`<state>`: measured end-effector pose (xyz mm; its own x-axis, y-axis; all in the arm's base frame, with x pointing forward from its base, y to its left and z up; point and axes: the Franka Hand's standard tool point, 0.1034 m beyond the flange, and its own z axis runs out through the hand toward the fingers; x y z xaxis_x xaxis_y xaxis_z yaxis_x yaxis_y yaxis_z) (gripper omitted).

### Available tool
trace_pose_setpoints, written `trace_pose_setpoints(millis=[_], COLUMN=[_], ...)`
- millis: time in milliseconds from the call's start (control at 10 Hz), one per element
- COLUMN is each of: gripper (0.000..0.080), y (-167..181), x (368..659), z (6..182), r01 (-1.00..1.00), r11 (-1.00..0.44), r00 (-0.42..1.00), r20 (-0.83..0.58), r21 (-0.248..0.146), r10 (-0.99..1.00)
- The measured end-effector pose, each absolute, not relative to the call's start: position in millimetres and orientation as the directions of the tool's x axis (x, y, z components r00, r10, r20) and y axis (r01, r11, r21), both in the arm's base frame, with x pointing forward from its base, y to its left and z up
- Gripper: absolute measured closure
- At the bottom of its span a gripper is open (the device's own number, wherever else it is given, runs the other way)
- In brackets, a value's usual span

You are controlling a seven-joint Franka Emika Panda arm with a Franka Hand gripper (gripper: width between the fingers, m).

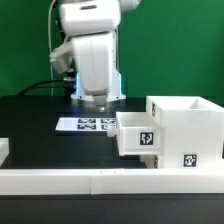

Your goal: Assemble drawer

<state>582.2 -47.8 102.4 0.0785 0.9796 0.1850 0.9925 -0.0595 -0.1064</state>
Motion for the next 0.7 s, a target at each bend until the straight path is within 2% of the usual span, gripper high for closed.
trace_pose_setpoints(millis=[300, 700], gripper=[0.015, 0.015], y=[-51, -20], x=[575, 577], z=[78.0, 70.5], r01=[0.982, 0.978], r11=[-0.11, -0.124], r00=[0.153, 0.17], r20=[0.298, 0.301], r21=[-0.156, -0.165], r10=[0.942, 0.938])
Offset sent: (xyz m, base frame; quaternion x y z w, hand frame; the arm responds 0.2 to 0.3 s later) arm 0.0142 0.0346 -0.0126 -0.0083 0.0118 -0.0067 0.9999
